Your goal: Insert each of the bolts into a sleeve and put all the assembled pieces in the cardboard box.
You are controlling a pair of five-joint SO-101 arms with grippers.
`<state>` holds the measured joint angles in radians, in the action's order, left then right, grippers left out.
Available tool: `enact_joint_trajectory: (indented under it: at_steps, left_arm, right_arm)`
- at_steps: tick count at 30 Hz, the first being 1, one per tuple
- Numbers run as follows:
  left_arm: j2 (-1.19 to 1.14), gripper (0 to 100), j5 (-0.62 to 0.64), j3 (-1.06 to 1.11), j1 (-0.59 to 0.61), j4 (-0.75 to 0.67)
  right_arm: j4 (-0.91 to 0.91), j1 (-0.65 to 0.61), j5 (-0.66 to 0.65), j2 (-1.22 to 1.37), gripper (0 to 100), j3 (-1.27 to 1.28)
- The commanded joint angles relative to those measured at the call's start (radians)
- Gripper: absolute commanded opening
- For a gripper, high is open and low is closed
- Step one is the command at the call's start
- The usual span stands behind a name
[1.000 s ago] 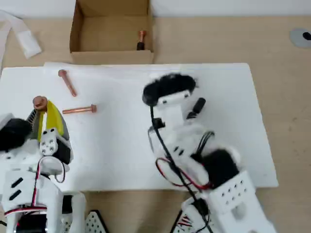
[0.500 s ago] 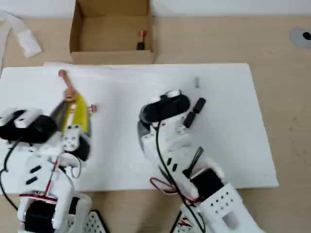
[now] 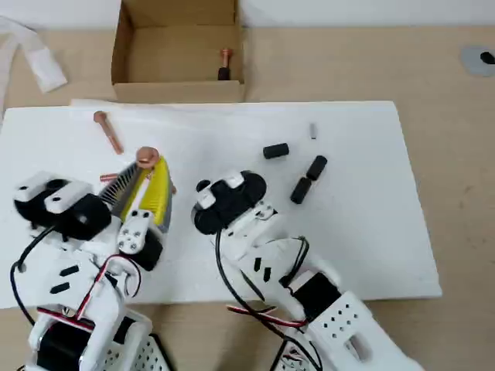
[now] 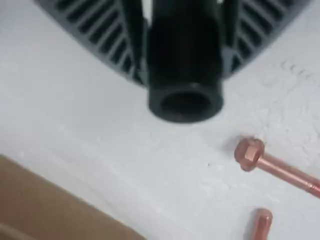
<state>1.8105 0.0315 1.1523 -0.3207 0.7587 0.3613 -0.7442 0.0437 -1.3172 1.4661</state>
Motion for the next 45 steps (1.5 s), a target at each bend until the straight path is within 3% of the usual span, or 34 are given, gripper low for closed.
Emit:
enact_joint_trajectory:
  at_steps: [1,8,18,31,39,45]
  left_arm:
    - [0.004,0,0.005,-0.069,-0.048,0.005]
    - [0.002,0,0.072,-0.084,-0.086,-0.021]
    - [0.001,0,0.069,-0.107,-0.091,-0.086]
    - [-0.050,0,0.012,-0.109,-0.129,-0.089]
    - [-0.182,0,0.000,-0.120,-0.121,-0.222]
    - [-0.209,0,-0.058,-0.120,-0.121,-0.235]
  right_arm:
    - [-0.077,-0.016,-0.012,-0.025,1.0,0.013]
    - [-0.124,-0.018,-0.003,-0.025,1.0,0.018]
    - [-0.146,-0.018,0.098,-0.027,1.0,0.018]
    - [-0.249,-0.019,0.107,-0.027,1.0,0.019]
    - [-0.249,-0.021,0.107,-0.027,1.0,0.019]
    - [-0.249,-0.021,0.107,-0.027,1.0,0.019]
